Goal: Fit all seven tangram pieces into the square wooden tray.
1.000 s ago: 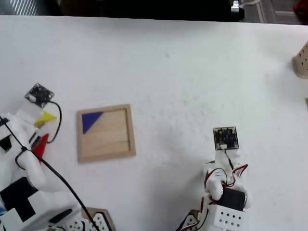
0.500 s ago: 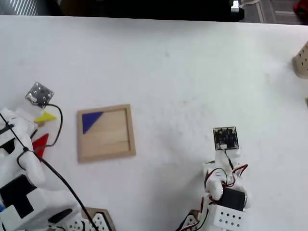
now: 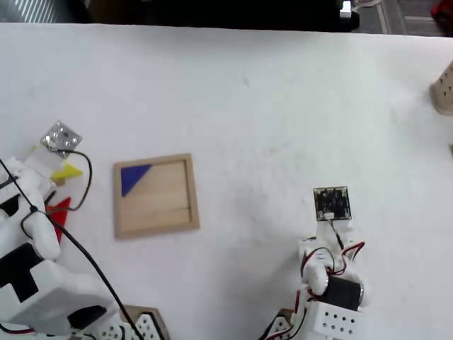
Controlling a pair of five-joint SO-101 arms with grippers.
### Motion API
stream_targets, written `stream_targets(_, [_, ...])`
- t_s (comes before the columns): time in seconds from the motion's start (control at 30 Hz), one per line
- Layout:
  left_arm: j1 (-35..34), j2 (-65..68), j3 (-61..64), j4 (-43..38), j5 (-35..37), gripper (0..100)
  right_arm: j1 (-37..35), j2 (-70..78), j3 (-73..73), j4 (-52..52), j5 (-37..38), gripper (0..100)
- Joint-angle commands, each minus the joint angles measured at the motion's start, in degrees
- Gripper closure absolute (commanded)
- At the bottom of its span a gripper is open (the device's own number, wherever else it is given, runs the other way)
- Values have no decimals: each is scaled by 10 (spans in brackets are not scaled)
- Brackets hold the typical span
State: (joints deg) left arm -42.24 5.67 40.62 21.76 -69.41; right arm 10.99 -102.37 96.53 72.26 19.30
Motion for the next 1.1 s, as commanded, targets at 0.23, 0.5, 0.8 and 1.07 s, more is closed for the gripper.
stream_targets(0.23, [23, 28, -6, 119, -7, 895, -3, -7, 4, 3, 5, 981])
stream_targets(0.5, [36, 24, -7, 194, -4, 899, -3, -7, 4, 3, 5, 981])
stream_targets(0.8, [32, 24, -112, 335, 67, 899, -2, -7, 4, 3, 5, 981])
stream_targets(1.07, [42, 24, -221, 433, 150, 899, -2, -7, 4, 3, 5, 981])
